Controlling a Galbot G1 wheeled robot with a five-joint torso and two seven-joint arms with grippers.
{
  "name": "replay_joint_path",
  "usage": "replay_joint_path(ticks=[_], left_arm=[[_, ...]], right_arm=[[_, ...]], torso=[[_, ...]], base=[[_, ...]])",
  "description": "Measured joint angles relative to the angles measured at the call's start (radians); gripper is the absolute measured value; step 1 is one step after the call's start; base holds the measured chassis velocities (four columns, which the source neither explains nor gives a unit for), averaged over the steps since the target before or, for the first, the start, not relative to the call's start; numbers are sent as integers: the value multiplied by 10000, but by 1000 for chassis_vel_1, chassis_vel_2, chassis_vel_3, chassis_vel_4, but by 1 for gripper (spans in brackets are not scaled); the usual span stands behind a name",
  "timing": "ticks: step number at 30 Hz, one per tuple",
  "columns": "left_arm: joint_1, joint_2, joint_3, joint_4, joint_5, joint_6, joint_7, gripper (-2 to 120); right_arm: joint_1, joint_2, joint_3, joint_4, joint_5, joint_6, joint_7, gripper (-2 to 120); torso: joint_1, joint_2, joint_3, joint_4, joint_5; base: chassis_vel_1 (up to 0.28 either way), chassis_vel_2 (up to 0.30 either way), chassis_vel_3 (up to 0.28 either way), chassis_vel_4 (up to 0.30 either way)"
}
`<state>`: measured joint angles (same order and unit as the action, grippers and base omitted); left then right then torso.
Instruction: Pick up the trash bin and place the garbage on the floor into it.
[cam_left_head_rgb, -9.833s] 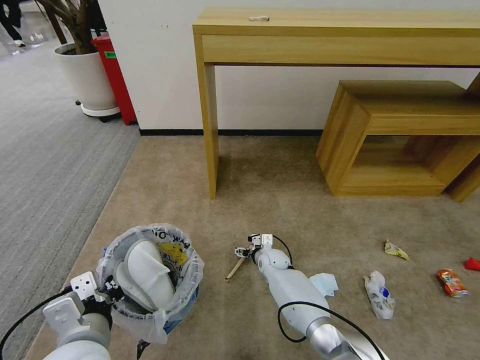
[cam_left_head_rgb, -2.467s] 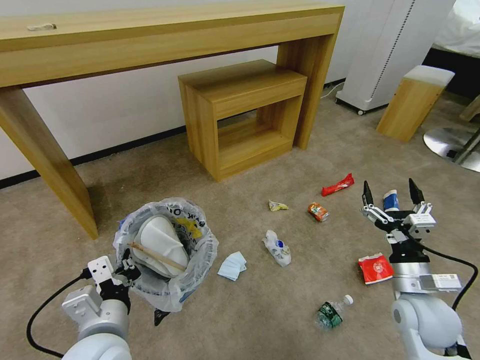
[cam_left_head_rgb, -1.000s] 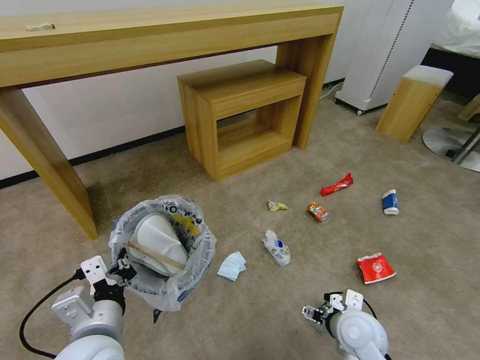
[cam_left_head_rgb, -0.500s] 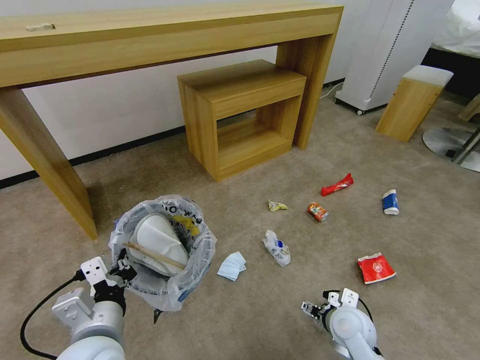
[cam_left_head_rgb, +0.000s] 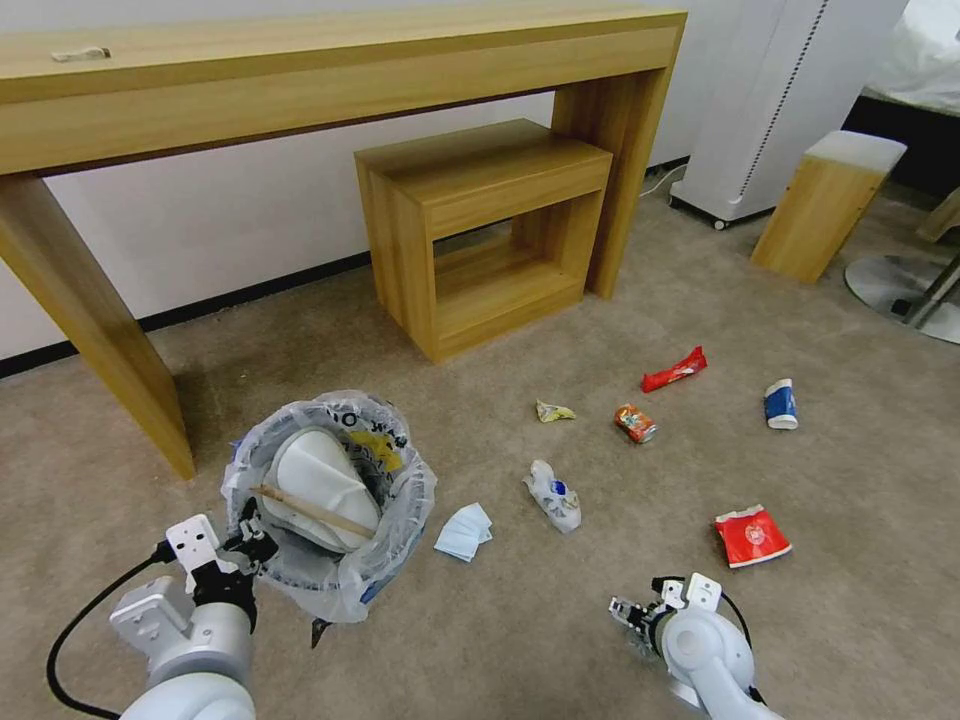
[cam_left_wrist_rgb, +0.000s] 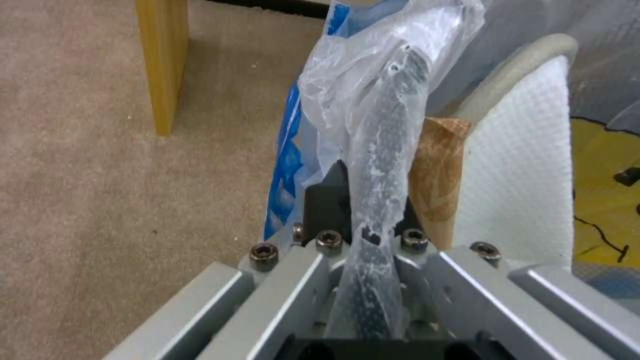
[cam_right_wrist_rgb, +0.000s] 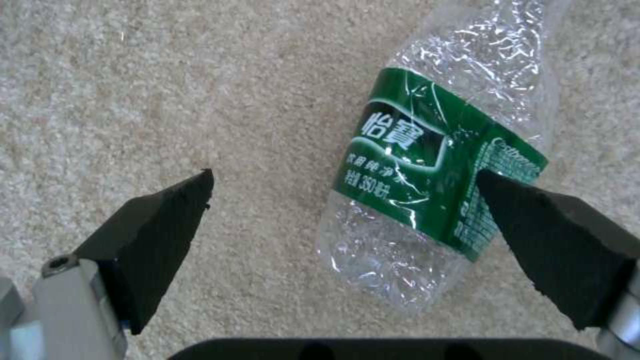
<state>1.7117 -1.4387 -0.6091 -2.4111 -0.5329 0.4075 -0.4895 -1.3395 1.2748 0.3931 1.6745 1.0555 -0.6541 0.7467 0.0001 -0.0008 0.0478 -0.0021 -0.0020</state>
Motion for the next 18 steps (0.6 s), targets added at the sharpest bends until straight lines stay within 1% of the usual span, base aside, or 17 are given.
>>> replay_joint_path(ticks=[11, 15, 16, 17, 18], left_arm=[[15, -5, -25, -17, -25, 0, -5, 0], [21, -12, -21, -17, -28, 0, -5, 0], [22, -13, -19, -16, -29, 0, -5, 0], [26, -14, -17, -12, -31, -1, -6, 0], [29, -13, -20, -10, -35, -7, -6, 0]], right_arm=[[-24, 49, 52, -364, -185, 14, 40, 100], [-28, 33, 114, -447, -243, 28, 40, 96], [-28, 29, 119, -458, -255, 35, 40, 94], [-35, 15, 139, -490, -289, 52, 38, 82], [-42, -1, 153, -520, -334, 73, 27, 78]], torso=[[0, 0, 0, 0, 0], [0, 0, 0, 0, 0], [0, 0, 0, 0, 0], [0, 0, 0, 0, -1], [0, 0, -1, 0, 0]], base=[[0, 0, 0, 0], [0, 0, 0, 0], [0, 0, 0, 0], [0, 0, 0, 0], [0, 0, 0, 0]])
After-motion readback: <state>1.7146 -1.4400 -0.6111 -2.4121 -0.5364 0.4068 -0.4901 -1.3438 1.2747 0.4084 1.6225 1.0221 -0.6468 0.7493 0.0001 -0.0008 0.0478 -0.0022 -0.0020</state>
